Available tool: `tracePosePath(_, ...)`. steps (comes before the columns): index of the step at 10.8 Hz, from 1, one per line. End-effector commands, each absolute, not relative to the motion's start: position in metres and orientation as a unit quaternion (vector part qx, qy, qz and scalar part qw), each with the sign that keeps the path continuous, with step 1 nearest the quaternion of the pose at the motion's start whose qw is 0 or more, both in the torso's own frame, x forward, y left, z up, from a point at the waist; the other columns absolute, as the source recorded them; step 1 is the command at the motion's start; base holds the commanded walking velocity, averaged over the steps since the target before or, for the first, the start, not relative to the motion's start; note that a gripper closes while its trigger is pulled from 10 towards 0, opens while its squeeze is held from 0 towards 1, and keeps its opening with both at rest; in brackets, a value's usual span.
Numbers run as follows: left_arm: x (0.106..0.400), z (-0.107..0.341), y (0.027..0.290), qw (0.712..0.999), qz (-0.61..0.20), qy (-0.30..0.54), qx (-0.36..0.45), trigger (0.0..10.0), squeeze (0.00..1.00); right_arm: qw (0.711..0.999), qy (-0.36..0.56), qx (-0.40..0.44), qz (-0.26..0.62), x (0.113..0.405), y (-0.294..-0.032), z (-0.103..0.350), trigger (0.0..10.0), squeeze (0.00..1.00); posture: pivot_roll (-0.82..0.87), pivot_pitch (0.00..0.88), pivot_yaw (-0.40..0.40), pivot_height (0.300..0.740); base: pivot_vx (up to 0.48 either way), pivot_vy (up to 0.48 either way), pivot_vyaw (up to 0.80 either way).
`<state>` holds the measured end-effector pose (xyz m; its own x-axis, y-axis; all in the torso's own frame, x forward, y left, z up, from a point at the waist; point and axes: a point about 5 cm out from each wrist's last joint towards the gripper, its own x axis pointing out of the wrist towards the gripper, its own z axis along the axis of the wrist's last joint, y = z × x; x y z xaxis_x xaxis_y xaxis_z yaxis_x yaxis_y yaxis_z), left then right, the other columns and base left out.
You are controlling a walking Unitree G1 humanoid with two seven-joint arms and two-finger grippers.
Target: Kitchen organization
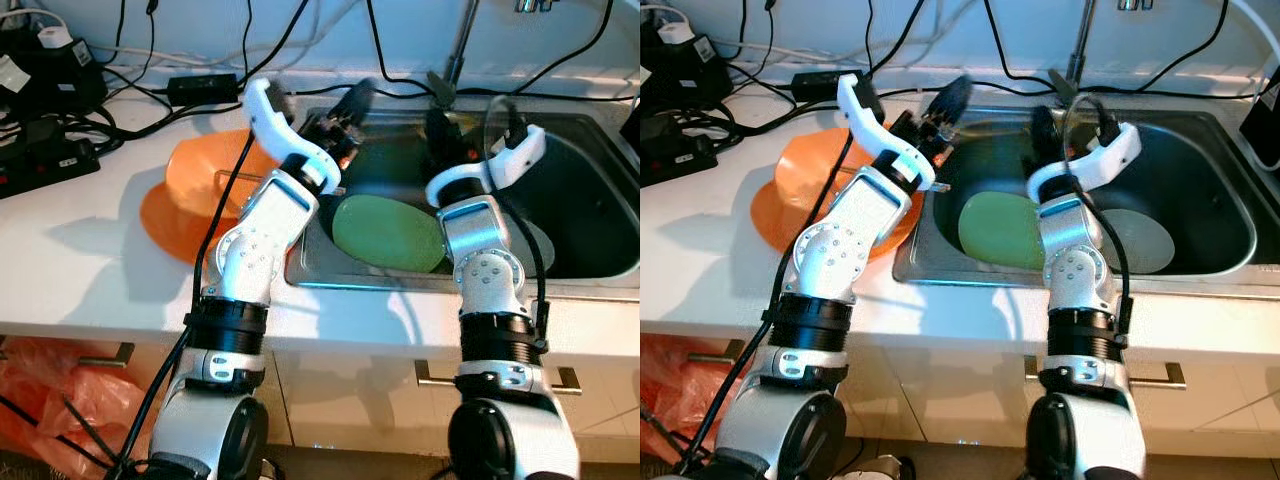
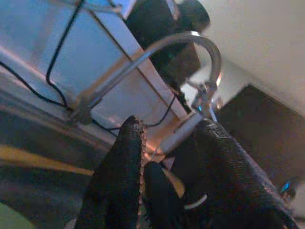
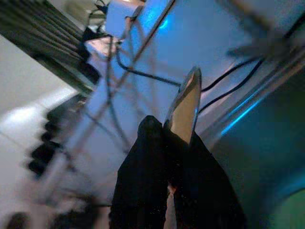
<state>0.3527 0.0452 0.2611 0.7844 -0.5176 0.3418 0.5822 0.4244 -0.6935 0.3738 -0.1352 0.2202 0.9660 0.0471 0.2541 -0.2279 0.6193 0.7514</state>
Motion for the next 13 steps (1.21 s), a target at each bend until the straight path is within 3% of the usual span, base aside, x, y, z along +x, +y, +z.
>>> tracePosePath(1,0.349,0.263,0.045,0.851,-0.342,-0.042,-0.397,10.0,1.0,0.915,-0.102,0.387,0.049,0.376,-0.139,0.217,0.0,0.0,0.08,0.052,0.033,0.74,0.0,0.0,0.0)
tracePosePath(2,0.346,0.264,0.05,0.866,-0.347,-0.049,-0.357,10.0,1.0,0.95,-0.08,0.303,-0.004,0.378,-0.151,0.205,0.0,0.0,0.09,0.056,0.035,0.74,0.0,0.0,0.0)
tracePosePath(3,0.341,0.265,0.054,0.875,-0.356,-0.051,-0.323,10.0,1.0,0.965,-0.066,0.252,-0.026,0.378,-0.157,0.198,0.0,0.0,0.09,0.056,0.035,0.74,0.0,0.0,0.0)
tracePosePath(5,0.329,0.253,0.066,0.909,-0.374,-0.037,-0.18,10.0,1.0,0.991,-0.036,0.118,-0.052,0.38,-0.164,0.182,0.0,0.0,0.09,0.057,0.034,0.74,0.0,0.0,0.0)
tracePosePath(10,0.311,0.244,0.099,0.932,-0.36,-0.016,0.038,10.0,1.0,0.999,0.022,-0.028,-0.036,0.378,-0.164,0.155,0.0,0.0,0.11,0.062,0.035,0.74,0.0,0.0,0.0)
tracePosePath(13,0.311,0.241,0.117,0.939,-0.337,-0.02,0.069,10.0,1.0,0.996,0.059,-0.064,-0.018,0.377,-0.165,0.142,0.0,0.0,0.12,0.06,0.033,0.74,0.0,0.0,0.0)
